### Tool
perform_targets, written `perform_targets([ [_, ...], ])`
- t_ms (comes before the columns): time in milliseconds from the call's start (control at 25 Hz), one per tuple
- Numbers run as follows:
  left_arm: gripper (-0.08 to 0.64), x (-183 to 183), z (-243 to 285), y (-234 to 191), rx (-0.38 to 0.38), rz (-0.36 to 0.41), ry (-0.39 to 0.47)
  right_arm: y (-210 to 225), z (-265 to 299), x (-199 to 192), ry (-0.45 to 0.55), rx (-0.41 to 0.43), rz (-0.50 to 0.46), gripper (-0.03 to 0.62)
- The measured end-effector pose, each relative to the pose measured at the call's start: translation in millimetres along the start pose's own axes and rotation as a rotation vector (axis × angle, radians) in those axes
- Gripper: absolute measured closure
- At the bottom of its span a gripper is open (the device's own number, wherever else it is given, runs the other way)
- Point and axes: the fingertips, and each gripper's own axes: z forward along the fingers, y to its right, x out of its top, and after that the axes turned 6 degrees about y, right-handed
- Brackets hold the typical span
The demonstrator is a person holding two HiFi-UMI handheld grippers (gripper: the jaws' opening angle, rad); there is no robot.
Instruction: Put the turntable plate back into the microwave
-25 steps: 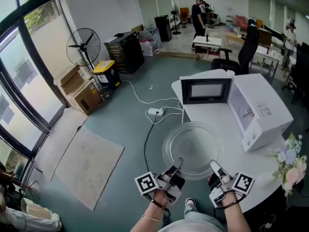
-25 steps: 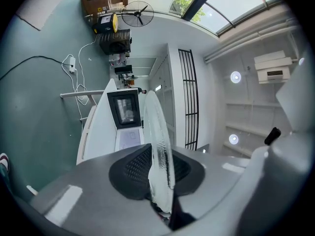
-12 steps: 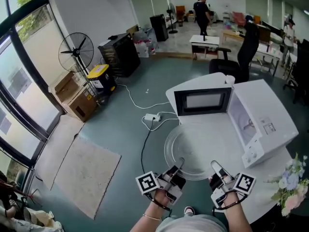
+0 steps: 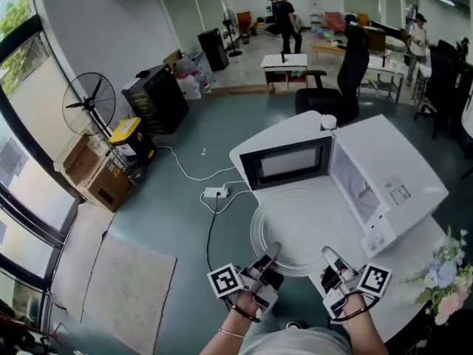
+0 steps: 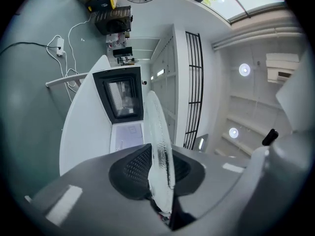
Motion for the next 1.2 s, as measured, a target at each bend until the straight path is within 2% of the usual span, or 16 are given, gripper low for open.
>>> perform_targets([
  [240, 0.520, 12, 46, -19, -0.023, -0.017, -0.147, 18, 12, 18, 0.135, -0.071, 0.019, 0.515],
  [760, 0.520, 69, 130, -32, -0.012, -0.094, -0.492, 10, 71, 37, 0.431, -0.219, 0.077, 0.515],
  [1200, 0.520, 79, 174, -40, -0.038, -0.134, -0.758, 13, 84, 35, 0.680, -0.341, 0.088, 0.515],
])
